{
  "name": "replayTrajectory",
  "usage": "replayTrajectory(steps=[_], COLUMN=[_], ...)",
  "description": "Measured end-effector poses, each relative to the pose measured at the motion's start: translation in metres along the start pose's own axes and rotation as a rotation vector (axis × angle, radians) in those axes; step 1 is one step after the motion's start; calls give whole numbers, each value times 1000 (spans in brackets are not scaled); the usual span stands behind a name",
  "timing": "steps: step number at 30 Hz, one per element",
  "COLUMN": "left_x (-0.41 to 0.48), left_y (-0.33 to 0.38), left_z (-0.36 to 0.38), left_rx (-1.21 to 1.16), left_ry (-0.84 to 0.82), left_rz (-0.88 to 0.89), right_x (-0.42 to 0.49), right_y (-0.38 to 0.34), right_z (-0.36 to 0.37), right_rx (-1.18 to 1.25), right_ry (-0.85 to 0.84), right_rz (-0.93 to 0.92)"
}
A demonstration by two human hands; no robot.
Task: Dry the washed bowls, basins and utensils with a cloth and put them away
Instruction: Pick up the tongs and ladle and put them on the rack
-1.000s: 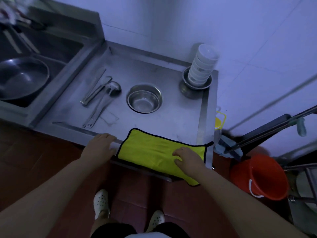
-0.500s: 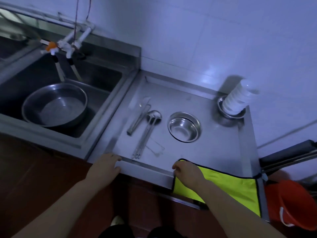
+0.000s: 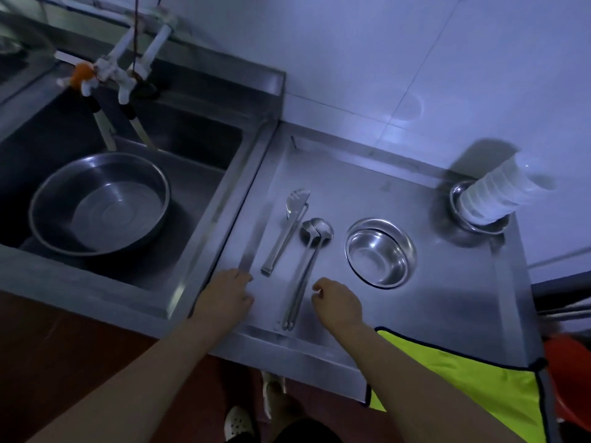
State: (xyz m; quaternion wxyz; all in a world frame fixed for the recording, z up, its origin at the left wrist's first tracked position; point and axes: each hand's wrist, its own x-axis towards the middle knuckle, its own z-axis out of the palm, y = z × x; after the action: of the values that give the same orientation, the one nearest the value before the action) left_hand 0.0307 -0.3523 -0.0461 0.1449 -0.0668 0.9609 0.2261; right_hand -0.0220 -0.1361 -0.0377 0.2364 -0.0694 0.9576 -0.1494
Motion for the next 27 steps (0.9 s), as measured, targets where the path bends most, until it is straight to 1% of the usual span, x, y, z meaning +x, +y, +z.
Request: replayTrajectory(steps=[3, 6, 11, 15, 21, 27], left_x=[32, 61, 102, 126, 148, 156], left_y=[-2, -4, 9, 26, 40, 46], left_z=[0, 2, 9, 14, 24, 25], left_rx=[30, 27, 36, 4, 24, 13], left_ry=[-12, 12, 19, 51, 22, -24], left_rz=[6, 10, 14, 7, -51, -106], right_x=[39, 72, 102, 113, 125, 128], right_y=[-8, -16, -25, -29, -27, -24], right_z=[3, 6, 14, 19, 23, 26], right_rx=[223, 322, 540, 551, 534, 518], right_ry=[55, 93, 80, 58, 65, 63], right_rz=[150, 307, 447, 470, 464, 392])
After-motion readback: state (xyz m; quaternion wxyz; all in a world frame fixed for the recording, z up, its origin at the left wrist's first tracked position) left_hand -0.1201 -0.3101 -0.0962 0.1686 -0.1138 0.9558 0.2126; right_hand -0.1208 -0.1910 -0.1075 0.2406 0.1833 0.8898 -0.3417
